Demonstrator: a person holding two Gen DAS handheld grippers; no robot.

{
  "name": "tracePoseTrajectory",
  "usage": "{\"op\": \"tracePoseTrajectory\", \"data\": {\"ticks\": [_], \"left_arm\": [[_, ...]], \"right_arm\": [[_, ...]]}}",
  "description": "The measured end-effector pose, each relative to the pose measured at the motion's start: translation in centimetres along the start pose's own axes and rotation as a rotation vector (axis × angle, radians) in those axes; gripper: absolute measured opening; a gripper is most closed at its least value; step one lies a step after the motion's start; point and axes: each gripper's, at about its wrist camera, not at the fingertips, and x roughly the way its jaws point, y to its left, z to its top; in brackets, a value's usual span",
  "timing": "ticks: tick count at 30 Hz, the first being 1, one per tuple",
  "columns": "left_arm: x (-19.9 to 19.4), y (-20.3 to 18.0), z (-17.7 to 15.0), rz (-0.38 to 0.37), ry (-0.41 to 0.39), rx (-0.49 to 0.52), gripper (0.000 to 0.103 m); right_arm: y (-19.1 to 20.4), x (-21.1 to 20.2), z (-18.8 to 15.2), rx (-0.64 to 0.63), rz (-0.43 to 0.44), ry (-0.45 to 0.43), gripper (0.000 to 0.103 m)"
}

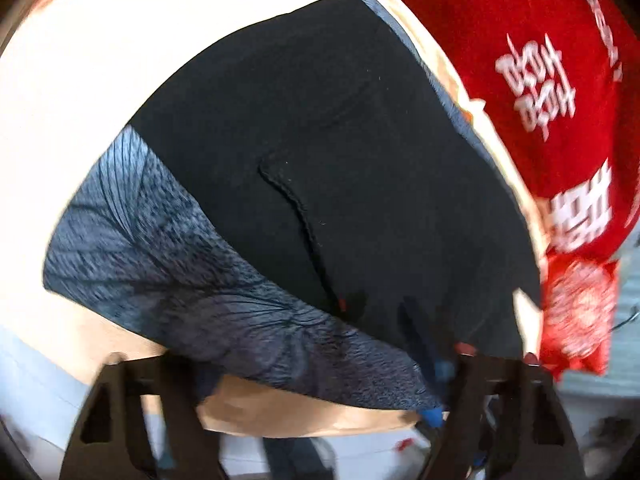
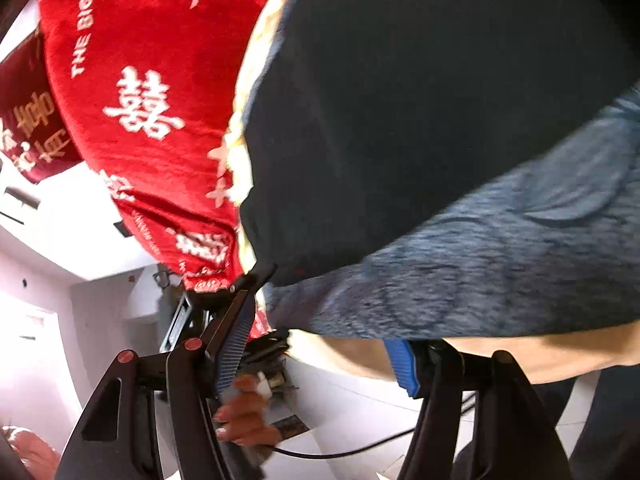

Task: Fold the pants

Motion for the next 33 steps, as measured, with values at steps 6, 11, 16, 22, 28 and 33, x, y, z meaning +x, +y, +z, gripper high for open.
{"op": "tracePoseTrajectory", "data": {"ticks": [6, 11, 16, 22, 28, 33], "left_arm": [[-0.2, 0.9, 0.8, 0.042, 0.031, 0.036, 0.029], [-0.8, -0.2, 1.3, 0.073, 0.036, 0.092, 0.021], [-4.7, -2.2, 2.2, 0.027, 0.001, 0.127, 0.021], [-7.8, -8.1, 6.0, 0.020, -0.081, 0.215, 0.021], [-5.1, -13.6, 13.5, 0.064, -0.150, 0.255, 0.021], [0.9, -15.6, 19.2, 0.161, -0.162, 0.254, 0.021]], "right_arm": [[-5.8, -4.2, 0.3, 0.195, 0.119, -0.125, 0.058], [-7.2, -6.2, -0.4, 0.355, 0.146, -0.159, 0.007], [1.6, -8.9, 0.9, 0.065, -0.061, -0.100, 0.007], [9.4, -10.3, 7.2, -0.140, -0.152, -0.013, 0.007], [14.1, -6.9, 17.7, -0.213, -0.205, 0.094, 0.010], [12.1, -2.7, 26.7, -0.196, -0.275, 0.172, 0.011]]}}
